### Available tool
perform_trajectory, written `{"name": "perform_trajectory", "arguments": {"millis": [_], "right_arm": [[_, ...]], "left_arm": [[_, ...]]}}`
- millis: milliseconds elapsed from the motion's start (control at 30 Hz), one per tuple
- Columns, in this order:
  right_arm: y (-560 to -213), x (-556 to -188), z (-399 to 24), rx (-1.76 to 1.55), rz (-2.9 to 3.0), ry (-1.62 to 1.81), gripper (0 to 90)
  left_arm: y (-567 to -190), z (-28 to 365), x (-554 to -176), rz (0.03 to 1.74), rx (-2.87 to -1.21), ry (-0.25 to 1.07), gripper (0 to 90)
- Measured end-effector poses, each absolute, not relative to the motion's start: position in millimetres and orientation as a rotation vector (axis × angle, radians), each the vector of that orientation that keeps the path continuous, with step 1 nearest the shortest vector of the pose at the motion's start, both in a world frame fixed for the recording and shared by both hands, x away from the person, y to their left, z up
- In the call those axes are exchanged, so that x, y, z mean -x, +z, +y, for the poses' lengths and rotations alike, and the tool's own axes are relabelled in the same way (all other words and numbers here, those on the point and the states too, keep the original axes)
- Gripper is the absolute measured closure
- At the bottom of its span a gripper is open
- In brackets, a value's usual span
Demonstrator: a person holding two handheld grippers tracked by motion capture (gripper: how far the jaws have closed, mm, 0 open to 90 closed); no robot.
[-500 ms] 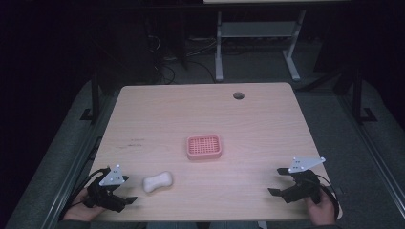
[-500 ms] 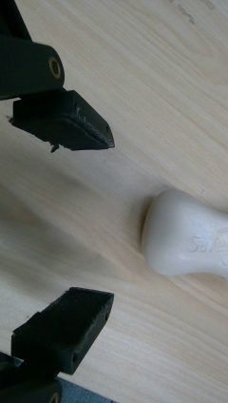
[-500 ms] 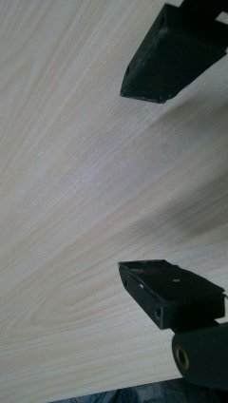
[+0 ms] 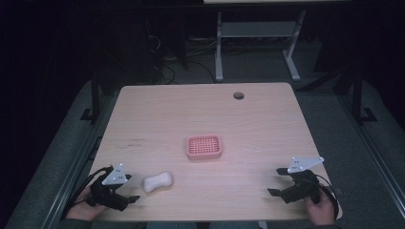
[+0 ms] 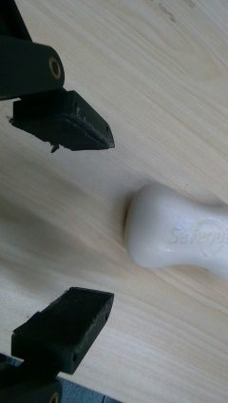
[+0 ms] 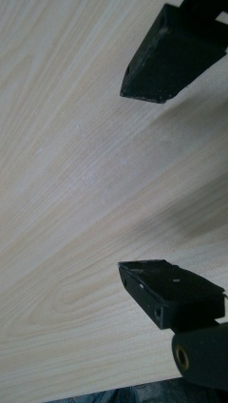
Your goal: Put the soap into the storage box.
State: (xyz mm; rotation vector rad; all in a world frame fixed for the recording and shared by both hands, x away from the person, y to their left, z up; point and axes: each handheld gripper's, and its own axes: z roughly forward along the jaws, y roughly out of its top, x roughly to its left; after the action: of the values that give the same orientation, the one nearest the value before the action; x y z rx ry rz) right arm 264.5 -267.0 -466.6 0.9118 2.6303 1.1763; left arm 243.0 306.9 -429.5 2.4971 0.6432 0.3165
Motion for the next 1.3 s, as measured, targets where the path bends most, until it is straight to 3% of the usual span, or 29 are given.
{"name": "perform_trajectory", "arguments": {"millis": [1300], "right_arm": [[-467, -266, -265, -0.914, 2.642, 1.179, 14.2]], "left_arm": [[-425, 280, -255, 0.567, -2.516, 0.321, 23.7]]}}
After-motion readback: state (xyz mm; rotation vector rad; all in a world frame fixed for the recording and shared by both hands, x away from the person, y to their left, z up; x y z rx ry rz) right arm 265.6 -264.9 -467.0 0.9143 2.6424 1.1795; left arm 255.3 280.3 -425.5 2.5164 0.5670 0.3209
